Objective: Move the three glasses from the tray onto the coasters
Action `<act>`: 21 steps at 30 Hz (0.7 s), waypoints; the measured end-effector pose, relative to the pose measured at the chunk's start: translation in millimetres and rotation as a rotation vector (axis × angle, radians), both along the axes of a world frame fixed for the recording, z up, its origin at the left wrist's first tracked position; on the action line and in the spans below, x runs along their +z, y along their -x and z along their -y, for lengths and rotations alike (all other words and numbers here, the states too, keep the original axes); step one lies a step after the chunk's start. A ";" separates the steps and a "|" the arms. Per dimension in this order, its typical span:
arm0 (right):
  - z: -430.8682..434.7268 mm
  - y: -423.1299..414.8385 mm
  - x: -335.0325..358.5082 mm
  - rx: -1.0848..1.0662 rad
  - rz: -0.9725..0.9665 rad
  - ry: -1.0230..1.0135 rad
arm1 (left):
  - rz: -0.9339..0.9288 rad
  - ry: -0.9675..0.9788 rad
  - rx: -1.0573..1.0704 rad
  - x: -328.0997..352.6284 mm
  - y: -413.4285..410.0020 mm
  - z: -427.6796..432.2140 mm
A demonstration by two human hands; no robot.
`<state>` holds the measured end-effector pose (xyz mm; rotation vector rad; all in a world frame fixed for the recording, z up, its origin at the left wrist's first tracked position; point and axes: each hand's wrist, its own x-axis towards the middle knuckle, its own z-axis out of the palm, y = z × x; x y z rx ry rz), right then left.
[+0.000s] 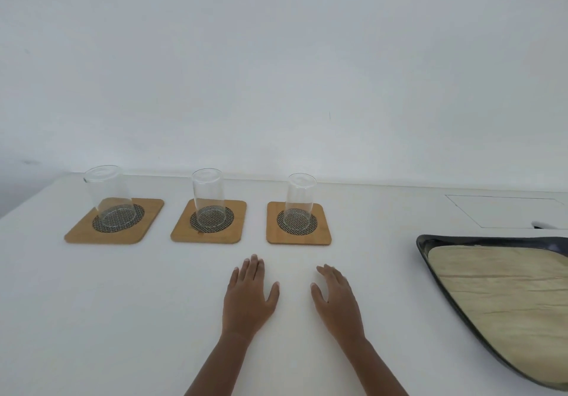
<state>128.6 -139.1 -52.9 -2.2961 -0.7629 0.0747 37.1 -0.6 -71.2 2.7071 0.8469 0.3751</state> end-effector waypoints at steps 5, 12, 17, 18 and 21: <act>-11.1 20.6 -0.5 -0.002 0.006 0.026 | -0.046 0.004 -0.028 1.1 15.3 -1.1; -45.5 37.3 0.8 0.054 0.104 0.223 | -0.135 -0.035 -0.037 11.9 31.7 -21.0; -53.1 36.4 2.1 0.057 0.141 0.342 | -0.158 -0.027 -0.071 17.0 36.3 -30.6; -52.9 34.9 1.9 0.051 0.136 0.356 | -0.158 -0.017 -0.074 17.0 36.0 -31.1; -50.5 31.5 0.0 0.043 0.111 0.393 | -0.158 0.024 -0.080 14.2 34.9 -30.3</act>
